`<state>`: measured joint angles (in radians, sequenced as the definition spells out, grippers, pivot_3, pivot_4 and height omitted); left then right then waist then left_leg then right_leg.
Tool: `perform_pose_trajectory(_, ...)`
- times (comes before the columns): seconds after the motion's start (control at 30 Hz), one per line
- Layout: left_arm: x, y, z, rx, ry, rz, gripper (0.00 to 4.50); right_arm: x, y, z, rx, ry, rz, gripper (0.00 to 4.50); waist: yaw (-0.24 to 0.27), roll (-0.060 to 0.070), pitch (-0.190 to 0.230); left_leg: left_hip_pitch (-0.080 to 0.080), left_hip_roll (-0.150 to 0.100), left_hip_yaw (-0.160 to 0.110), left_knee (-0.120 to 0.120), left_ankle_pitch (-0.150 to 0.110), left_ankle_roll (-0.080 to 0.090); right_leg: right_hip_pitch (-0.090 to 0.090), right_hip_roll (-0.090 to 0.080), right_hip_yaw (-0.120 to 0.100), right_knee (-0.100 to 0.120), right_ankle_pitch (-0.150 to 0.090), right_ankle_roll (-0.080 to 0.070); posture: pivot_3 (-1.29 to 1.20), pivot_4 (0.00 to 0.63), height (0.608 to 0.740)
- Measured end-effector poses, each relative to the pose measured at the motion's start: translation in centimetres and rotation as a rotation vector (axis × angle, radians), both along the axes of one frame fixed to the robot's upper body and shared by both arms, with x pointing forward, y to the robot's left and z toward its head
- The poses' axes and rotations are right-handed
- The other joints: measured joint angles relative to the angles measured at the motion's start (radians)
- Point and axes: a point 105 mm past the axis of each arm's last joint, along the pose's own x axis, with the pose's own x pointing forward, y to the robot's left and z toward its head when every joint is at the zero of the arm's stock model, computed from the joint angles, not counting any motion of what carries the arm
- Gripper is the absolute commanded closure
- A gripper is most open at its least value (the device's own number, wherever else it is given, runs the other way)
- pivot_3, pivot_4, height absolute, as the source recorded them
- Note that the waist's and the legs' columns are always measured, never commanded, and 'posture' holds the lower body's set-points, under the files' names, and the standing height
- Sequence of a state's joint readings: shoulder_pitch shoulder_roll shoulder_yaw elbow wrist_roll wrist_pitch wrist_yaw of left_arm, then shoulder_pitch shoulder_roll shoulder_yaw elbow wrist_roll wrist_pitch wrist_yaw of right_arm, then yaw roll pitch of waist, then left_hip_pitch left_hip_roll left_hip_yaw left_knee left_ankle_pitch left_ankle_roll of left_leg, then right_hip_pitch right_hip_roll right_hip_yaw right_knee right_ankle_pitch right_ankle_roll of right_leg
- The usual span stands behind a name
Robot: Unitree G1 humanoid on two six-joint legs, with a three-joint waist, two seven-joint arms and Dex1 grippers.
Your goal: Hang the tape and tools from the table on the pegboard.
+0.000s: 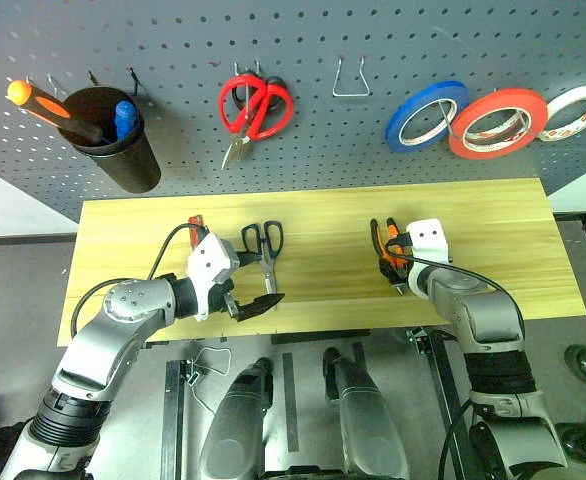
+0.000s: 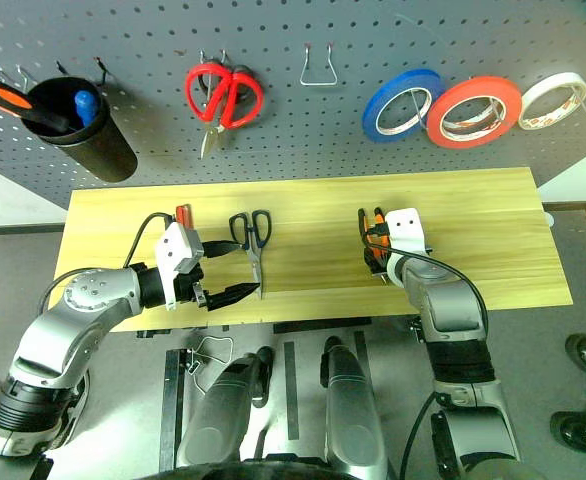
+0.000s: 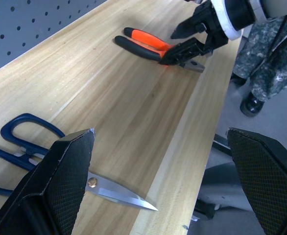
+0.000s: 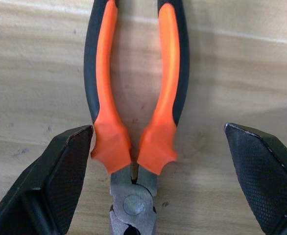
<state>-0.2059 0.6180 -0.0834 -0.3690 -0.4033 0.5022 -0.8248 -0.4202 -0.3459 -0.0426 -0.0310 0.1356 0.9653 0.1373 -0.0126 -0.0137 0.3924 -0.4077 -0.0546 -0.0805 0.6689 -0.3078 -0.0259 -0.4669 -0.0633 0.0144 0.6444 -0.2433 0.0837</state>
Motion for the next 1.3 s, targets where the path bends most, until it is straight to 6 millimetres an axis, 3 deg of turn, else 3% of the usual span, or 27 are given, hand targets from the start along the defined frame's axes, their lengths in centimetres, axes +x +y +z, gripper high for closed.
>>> perform_pose_trajectory(0.6,-0.5,-0.3,0.1,0.003,0.003,-0.008,0.0,0.5,0.8,-0.1,-0.005,-0.003,0.024,0.01,0.0,-0.001,0.004,0.0,0.0,0.0,0.0,0.0,0.0,0.0,0.0,0.0,0.0,0.0,0.0,0.09,0.47,0.74)
perform_pose_trajectory(0.7,-0.6,-0.3,0.1,0.004,0.006,-0.004,0.0,0.6,0.8,-0.1,-0.005,-0.007,0.029,0.61,0.0,-0.001,0.004,0.0,0.0,0.0,0.0,0.0,0.0,0.0,0.0,0.0,0.0,0.0,0.0,0.09,0.472,0.74)
perform_pose_trajectory(0.87,-0.8,-0.1,0.0,-0.003,0.013,0.009,0.0,0.8,1.0,-0.1,-0.006,-0.015,0.038,2.19,0.001,-0.001,0.005,0.0,0.0,0.0,0.0,0.0,0.0,0.0,0.0,0.0,0.0,0.0,0.0,0.09,0.472,0.74)
perform_pose_trajectory(1.3,-0.8,0.0,0.2,-0.008,0.007,0.02,0.0,0.9,1.3,-0.1,-0.003,-0.032,0.072,2.19,0.001,-0.001,0.005,0.0,0.0,0.0,0.0,0.0,0.0,0.0,0.0,0.0,0.0,0.0,0.0,0.09,0.45,0.74)
